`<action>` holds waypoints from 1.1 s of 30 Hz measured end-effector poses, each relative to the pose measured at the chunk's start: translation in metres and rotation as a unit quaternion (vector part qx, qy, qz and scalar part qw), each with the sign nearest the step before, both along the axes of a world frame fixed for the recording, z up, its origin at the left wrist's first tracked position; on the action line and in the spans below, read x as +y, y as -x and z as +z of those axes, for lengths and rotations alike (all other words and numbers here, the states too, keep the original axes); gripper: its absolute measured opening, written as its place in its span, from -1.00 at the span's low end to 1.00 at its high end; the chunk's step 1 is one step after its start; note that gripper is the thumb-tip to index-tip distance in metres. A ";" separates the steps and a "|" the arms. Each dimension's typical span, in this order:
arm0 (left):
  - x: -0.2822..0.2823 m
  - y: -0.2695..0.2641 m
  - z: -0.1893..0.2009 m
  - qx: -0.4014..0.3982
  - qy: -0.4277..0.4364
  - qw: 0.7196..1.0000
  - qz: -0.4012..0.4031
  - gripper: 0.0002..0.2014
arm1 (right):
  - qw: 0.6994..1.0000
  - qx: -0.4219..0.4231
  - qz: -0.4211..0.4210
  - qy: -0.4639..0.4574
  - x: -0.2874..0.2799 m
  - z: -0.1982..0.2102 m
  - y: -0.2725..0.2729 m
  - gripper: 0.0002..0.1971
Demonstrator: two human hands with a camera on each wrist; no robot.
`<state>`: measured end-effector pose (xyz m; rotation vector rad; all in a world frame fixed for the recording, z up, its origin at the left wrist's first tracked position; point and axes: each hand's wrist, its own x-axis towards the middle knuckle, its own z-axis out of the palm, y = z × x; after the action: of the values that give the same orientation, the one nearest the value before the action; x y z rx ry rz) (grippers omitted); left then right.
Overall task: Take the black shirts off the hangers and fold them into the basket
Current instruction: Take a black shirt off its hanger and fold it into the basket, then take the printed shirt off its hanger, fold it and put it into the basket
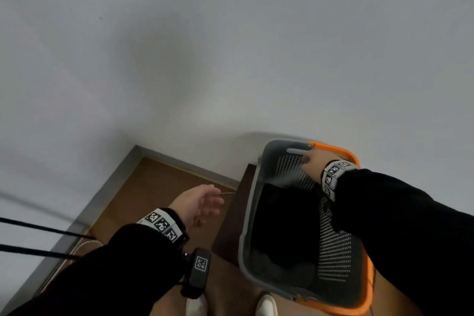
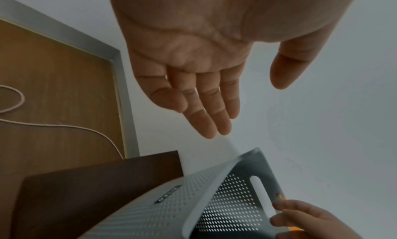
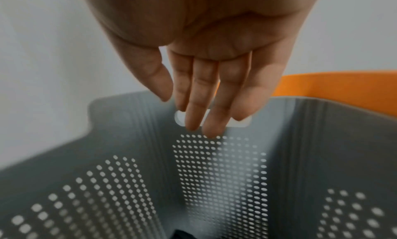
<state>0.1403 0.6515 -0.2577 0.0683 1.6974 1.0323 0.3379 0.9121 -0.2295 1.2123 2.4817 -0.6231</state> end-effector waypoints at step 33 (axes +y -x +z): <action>-0.662 0.066 0.187 0.420 -0.033 0.848 0.321 -0.88 | 0.817 0.318 0.370 0.306 -0.700 0.180 0.318 -0.84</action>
<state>0.0747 -0.0101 -0.0709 -0.0156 2.5767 1.7226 0.0202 0.2118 -0.0490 -0.2765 2.5629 -1.5726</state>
